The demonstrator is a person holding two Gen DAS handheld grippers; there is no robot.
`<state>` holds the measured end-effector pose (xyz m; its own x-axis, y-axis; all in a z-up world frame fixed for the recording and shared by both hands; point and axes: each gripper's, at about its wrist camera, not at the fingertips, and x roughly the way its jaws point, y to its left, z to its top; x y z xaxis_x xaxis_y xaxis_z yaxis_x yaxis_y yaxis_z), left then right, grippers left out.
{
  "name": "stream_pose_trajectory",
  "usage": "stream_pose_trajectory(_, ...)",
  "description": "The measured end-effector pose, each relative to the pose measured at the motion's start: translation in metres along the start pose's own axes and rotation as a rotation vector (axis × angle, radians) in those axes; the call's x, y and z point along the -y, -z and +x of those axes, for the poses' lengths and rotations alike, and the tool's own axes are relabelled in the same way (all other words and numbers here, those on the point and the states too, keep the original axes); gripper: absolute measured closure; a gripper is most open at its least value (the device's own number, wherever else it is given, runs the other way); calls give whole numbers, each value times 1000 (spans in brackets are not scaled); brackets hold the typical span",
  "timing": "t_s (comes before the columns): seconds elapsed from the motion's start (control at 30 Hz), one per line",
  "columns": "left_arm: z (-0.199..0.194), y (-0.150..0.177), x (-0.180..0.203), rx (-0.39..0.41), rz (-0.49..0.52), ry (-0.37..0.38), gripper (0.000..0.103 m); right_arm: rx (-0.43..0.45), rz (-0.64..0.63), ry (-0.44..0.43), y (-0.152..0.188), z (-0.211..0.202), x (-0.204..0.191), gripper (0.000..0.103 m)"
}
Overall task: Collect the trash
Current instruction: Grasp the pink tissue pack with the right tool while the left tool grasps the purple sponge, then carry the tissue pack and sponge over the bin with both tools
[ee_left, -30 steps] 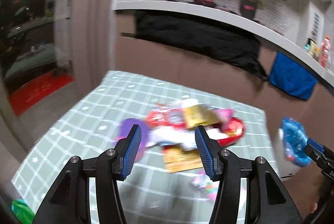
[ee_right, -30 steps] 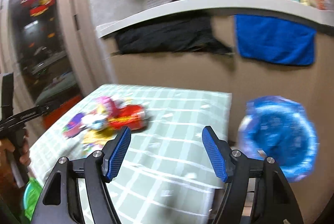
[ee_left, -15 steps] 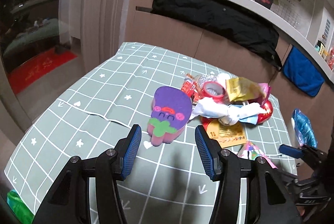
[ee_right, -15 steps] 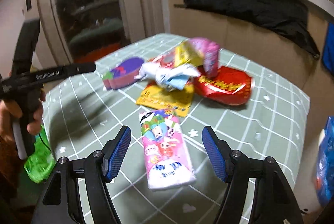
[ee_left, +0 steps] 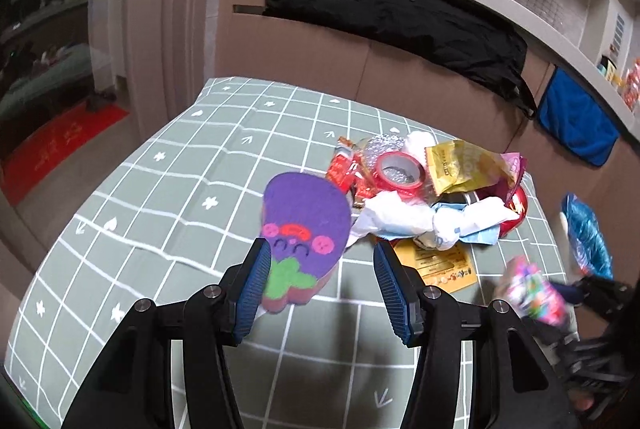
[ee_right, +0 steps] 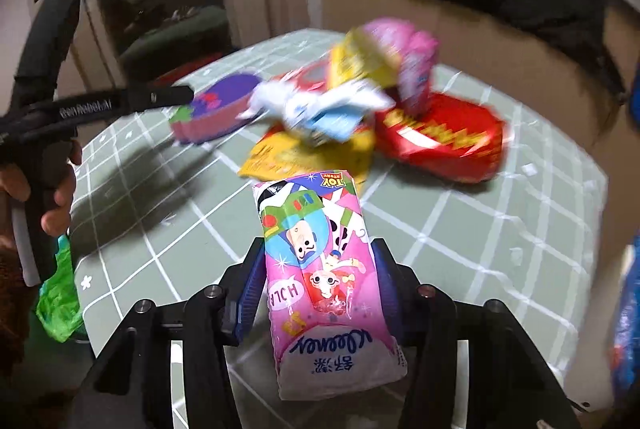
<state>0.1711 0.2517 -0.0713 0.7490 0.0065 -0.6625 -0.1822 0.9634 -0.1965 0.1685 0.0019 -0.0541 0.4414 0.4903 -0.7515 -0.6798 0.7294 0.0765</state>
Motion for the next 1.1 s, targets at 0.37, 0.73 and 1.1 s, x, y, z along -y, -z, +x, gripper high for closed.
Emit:
stream_pose_trajectory(0.37,13,-20,0,18,54,22,49,54,146,31,2,-37,52,54)
stream_pose_trajectory(0.73,65,-30,-22,-134,-33,14,48,27,184,-10,18,-27,55,54)
stream_pose_trajectory(1.1,66,-18,-18,-194,-150,71,61,50,216,-13,27,-39,61,54)
